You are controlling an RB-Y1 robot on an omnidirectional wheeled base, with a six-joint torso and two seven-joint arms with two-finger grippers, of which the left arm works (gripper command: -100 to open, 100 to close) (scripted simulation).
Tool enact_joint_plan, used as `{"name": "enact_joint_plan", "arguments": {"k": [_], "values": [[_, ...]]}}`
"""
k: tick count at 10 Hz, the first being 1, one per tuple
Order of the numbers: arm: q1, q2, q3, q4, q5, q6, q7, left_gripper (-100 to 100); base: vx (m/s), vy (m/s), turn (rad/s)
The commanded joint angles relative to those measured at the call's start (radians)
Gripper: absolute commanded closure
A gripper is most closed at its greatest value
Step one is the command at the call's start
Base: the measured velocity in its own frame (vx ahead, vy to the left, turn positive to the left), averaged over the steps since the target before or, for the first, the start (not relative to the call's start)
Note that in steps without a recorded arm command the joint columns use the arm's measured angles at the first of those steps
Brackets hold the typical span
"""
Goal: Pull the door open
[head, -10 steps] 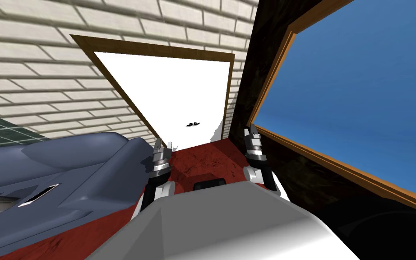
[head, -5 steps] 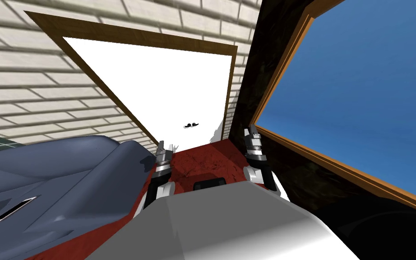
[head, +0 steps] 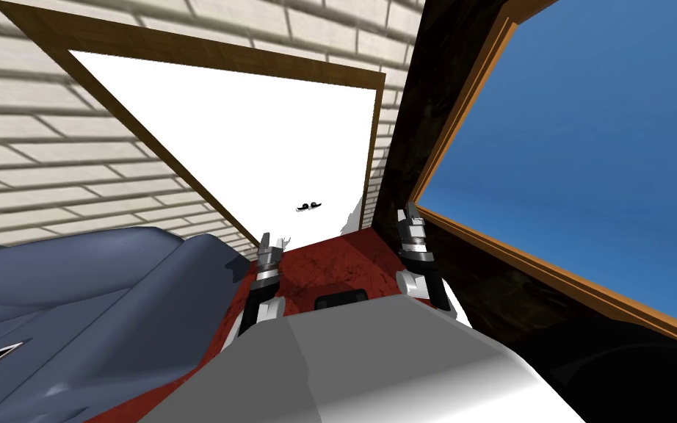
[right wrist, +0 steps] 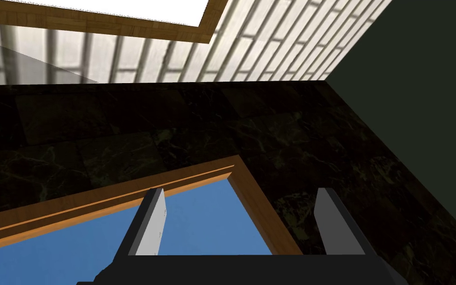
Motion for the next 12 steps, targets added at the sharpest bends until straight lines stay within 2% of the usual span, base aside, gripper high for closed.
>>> {"name": "enact_joint_plan", "arguments": {"k": [1, 2, 3, 12], "values": [[-0.01, 0.005, 0.007, 0.032, 0.002, -0.009, 0.004, -100, 0.126, -0.003, -0.025], [-0.014, 0.008, 0.011, 0.05, 0.003, -0.015, 0.007, -100, 0.134, 0.008, -0.026], [-0.022, 0.015, 0.019, 0.088, 0.005, -0.028, 0.013, -100, 0.126, 0.014, -0.049], [-0.065, 0.045, 0.059, 0.281, 0.017, -0.092, 0.042, -100, 0.106, -0.01, -0.033]]}}
